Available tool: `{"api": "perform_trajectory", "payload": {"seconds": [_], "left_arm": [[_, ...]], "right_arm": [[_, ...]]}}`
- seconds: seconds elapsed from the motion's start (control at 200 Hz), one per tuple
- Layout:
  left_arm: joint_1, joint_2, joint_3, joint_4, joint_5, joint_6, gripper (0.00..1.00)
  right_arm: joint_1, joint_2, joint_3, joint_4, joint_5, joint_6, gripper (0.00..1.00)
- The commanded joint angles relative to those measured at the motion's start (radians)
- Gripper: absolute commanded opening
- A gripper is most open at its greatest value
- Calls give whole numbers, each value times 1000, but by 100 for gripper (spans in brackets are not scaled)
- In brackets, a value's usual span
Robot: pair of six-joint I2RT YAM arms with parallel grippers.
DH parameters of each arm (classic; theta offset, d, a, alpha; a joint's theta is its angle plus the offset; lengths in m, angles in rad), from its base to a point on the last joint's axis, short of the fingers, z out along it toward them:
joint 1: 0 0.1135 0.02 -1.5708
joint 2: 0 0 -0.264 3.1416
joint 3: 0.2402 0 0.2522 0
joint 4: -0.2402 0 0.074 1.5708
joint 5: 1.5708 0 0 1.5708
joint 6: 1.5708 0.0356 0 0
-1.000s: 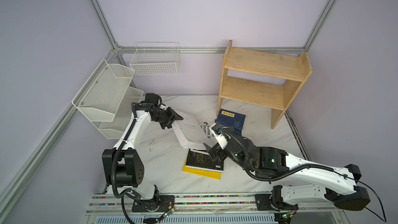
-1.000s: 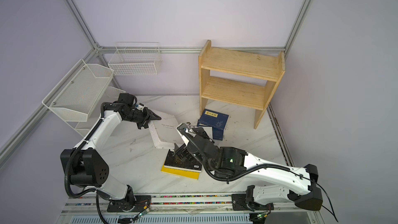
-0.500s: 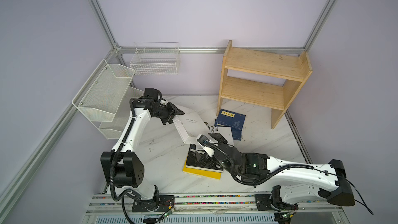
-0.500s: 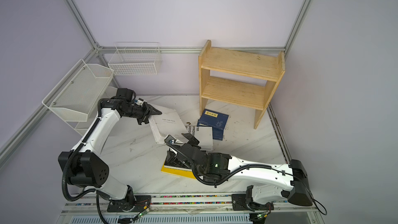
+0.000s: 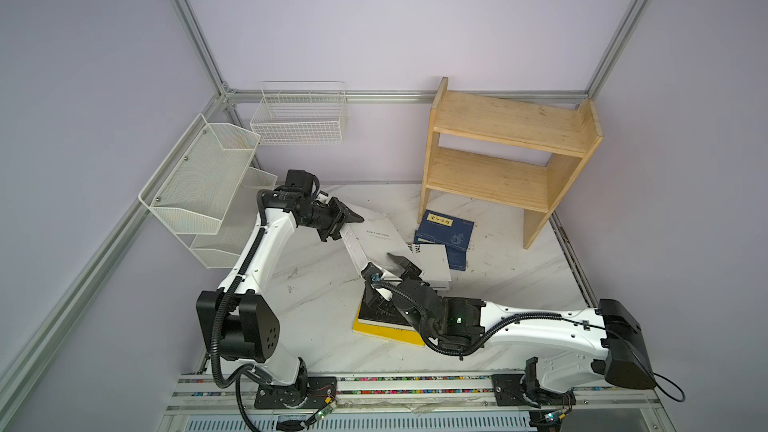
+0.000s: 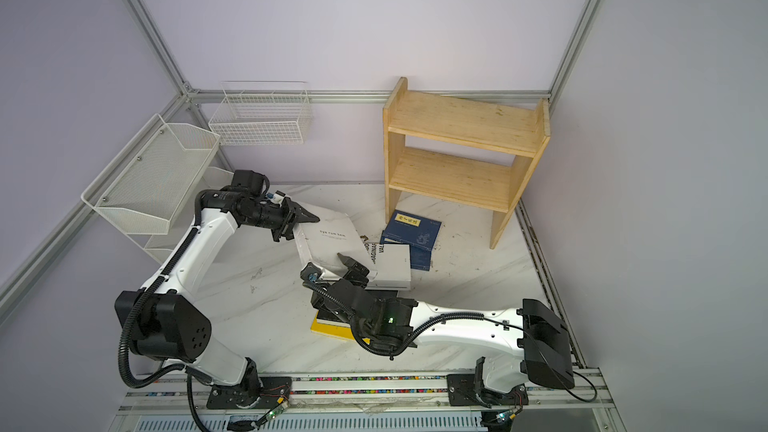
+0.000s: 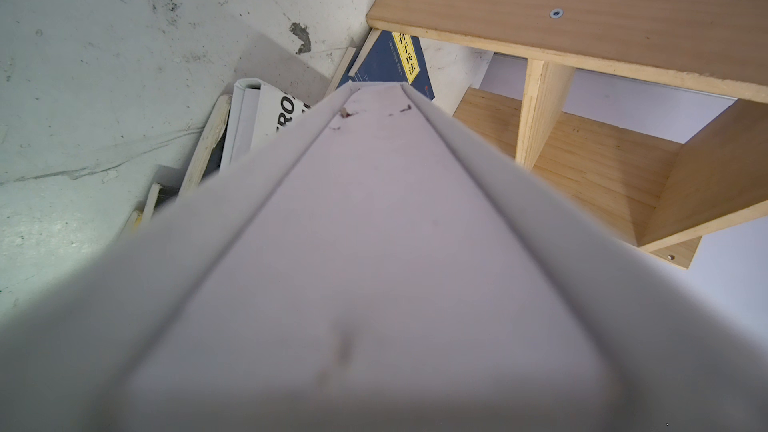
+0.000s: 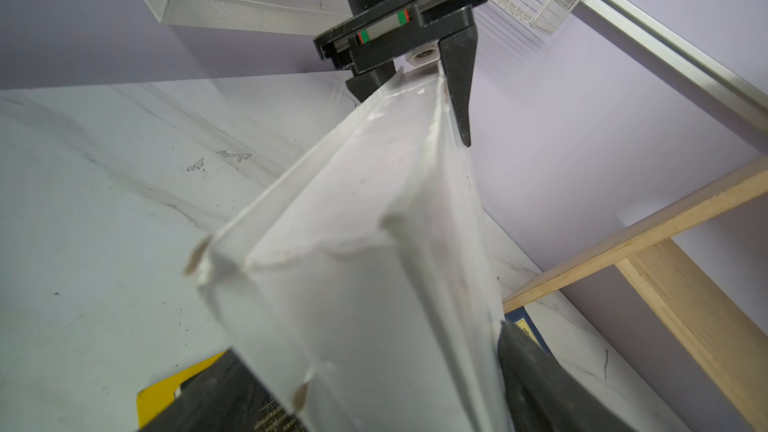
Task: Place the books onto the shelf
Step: 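Lift the white book with both grippers and carry it toward the shelf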
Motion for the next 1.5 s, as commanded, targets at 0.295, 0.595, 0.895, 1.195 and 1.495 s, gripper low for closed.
{"api": "perform_trajectory", "payload": {"seconds": [0.295, 0.595, 0.895, 1.195, 1.495], "left_arm": [[-18, -2, 80, 41, 50, -4, 47], [-18, 56, 146, 99, 45, -5, 71], [20, 11, 177, 133, -85, 87, 82], [-17, -296, -242, 570, -124, -11, 93], [-274, -394, -528, 997, -346, -152, 100]], "right_arm": [[-27, -24, -21, 80, -16, -28, 51], [-68, -44, -1, 74, -28, 88, 39], [-402, -156, 48, 3, -397, 536, 36], [-764, -246, 60, -24, -887, 930, 35], [-1086, -268, 29, 56, -1377, 1277, 34]]}}
